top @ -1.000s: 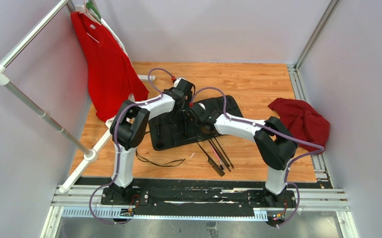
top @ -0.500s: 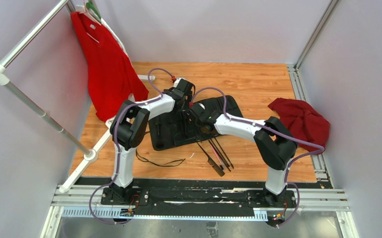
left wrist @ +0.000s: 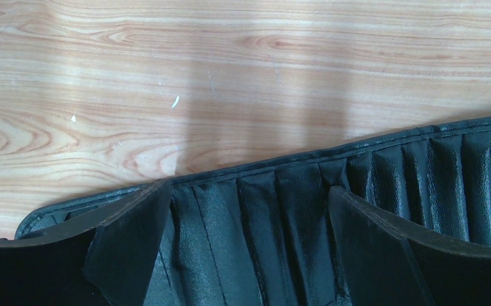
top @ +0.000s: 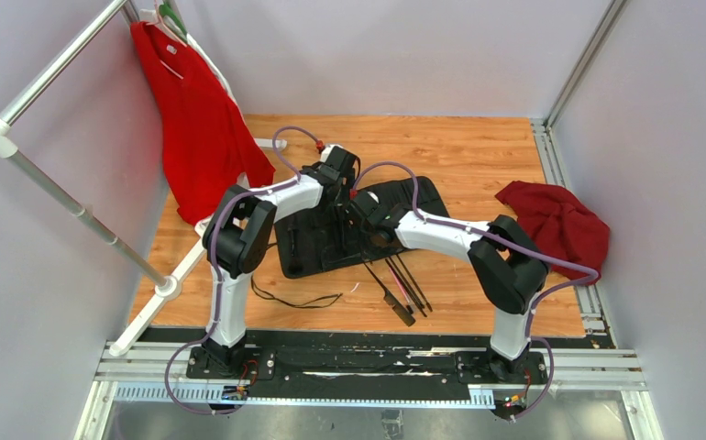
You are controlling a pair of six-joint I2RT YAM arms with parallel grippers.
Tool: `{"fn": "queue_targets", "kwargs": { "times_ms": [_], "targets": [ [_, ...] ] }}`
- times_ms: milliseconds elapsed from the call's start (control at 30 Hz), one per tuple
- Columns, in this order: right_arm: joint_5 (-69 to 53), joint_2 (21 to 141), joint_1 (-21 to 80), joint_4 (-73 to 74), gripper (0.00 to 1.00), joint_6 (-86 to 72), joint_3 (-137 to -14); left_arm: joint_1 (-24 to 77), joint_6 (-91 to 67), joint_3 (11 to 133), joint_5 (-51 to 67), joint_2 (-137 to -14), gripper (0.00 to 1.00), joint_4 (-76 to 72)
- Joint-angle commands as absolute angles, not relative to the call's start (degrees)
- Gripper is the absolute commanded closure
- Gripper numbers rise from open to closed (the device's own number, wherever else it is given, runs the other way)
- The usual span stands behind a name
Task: Organize the makeup
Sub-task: Place the makeup tool in the storage box.
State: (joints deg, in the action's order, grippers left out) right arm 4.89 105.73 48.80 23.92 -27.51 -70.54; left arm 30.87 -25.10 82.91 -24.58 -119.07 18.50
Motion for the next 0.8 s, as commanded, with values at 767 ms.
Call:
{"fn": "queue_targets", "kwargs": {
  "times_ms": [767],
  "targets": [
    [4.1,110.1,46.3,25.3,0.99,-28.4,-74.6,31.2,-25.9,79.6,-21.3,-117.7,0.02,19.1]
  ]
}}
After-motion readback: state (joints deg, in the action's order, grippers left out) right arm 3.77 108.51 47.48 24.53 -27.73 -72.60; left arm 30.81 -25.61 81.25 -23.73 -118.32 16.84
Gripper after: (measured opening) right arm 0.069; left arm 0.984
